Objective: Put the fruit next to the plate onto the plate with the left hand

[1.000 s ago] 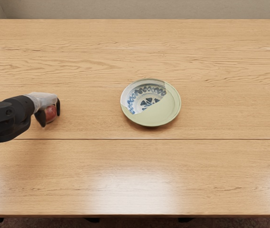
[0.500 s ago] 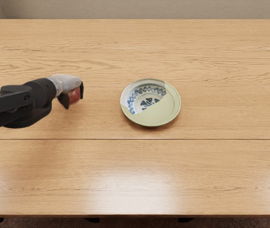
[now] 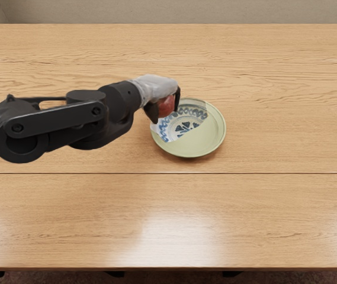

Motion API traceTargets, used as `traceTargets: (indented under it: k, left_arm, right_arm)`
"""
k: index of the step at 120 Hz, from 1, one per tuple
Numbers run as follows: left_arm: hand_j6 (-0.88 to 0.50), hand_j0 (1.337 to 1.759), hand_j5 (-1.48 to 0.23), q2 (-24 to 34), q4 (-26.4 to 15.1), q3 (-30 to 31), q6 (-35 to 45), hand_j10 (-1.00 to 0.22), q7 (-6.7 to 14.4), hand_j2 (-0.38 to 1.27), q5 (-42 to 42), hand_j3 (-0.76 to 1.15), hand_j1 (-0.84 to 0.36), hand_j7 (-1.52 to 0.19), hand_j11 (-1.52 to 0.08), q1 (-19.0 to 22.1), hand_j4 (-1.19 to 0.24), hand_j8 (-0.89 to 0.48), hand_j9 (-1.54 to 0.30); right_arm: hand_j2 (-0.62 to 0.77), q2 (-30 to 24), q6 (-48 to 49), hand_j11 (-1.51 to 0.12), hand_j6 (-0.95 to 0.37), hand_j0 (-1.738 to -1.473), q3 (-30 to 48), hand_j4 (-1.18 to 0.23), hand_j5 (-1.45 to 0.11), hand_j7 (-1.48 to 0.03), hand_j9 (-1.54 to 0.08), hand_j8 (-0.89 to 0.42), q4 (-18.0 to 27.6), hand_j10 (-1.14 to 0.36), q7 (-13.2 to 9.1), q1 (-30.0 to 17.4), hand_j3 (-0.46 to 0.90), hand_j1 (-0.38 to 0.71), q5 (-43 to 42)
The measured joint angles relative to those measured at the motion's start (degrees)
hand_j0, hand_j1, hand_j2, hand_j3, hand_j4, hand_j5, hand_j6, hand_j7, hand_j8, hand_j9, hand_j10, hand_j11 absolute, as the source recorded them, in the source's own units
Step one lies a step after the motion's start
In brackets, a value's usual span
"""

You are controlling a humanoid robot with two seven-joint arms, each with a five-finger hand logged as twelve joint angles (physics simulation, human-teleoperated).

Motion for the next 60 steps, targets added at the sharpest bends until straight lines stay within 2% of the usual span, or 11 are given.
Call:
traceTargets:
  k: [15, 44, 60]
  left_arm:
    - [-0.27, 1.645, -0.94, -5.17, 0.68, -0.46, 0.94, -0.28, 0.02, 0.22, 0.63, 0.00, -0.31, -0.89, -0.91, 0.00, -0.59, -0.21, -0.89]
    - [-0.28, 1.646, -0.94, -8.89, 7.30, 1.63, 7.74, -0.28, 0.02, 0.21, 4.08, 0.00, -0.31, -0.89, -0.90, 1.29, -0.60, -0.21, -0.89]
    - [-0.28, 1.646, -0.92, -9.26, 9.64, 3.68, 10.90, -0.29, 0.03, 0.20, 4.49, 0.00, -0.31, -0.88, -0.90, 3.43, -0.60, -0.21, -0.88]
  right_arm:
    - [0.00, 0.00, 0.00, -0.02, -0.01, -1.658, 0.00, -0.01, -0.02, -0.02, -0.02, -0.01, 0.00, -0.02, 0.01, 0.00, 0.00, -0.33, 0.01]
    - [0.00, 0.00, 0.00, -0.02, -0.01, -1.658, 0.00, -0.01, -0.02, -0.02, -0.02, -0.01, 0.00, -0.02, 0.01, -0.01, 0.00, -0.33, 0.02]
    - [0.00, 0.00, 0.00, -0.02, -0.01, -1.658, 0.00, -0.01, -0.02, -0.02, -0.02, -0.01, 0.00, -0.02, 0.01, 0.00, 0.00, -0.33, 0.02]
